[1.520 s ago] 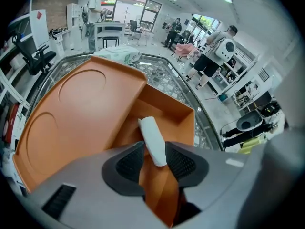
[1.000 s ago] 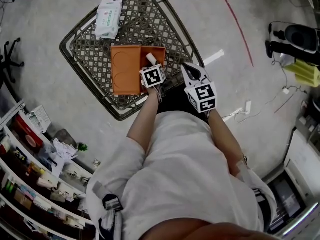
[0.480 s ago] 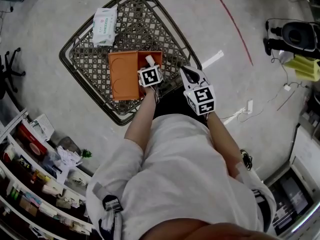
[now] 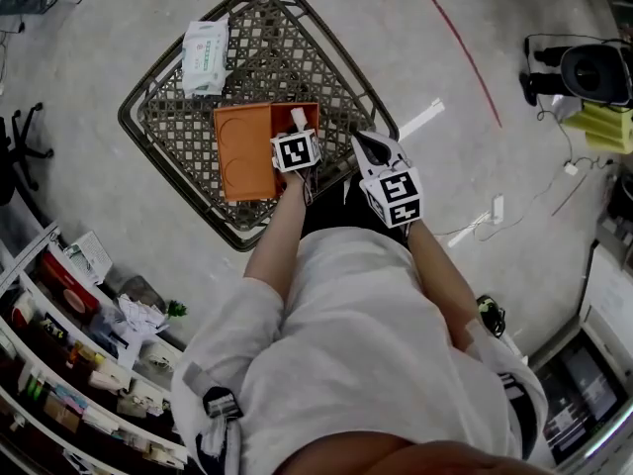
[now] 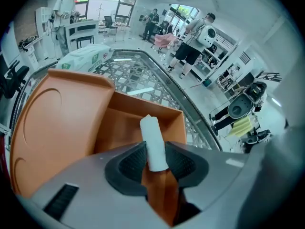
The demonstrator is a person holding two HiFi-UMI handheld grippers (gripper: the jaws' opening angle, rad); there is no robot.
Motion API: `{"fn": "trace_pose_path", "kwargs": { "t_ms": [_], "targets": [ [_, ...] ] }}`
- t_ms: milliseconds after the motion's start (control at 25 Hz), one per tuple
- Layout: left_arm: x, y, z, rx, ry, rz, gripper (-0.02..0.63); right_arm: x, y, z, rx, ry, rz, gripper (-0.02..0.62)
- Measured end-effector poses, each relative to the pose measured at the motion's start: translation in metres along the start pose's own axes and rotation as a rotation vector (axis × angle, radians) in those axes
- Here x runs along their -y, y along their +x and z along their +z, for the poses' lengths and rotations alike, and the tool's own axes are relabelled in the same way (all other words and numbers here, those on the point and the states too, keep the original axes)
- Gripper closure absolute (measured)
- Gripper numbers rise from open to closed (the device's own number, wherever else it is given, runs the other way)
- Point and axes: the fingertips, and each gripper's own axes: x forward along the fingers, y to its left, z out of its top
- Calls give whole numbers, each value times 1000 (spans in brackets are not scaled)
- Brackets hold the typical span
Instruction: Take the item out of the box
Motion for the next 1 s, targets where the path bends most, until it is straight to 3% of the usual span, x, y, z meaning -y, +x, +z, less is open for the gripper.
{"fn": "trace_pose_path", "kwargs": {
  "t_ms": [440,1000],
  "targets": [
    [5,-9,-3,71,68,5,482,-4,-3,-1,19,-16,32,591],
    [18,-56,7,219,137,84,482,-10,-11,0,55,-53,109,591]
  ]
}}
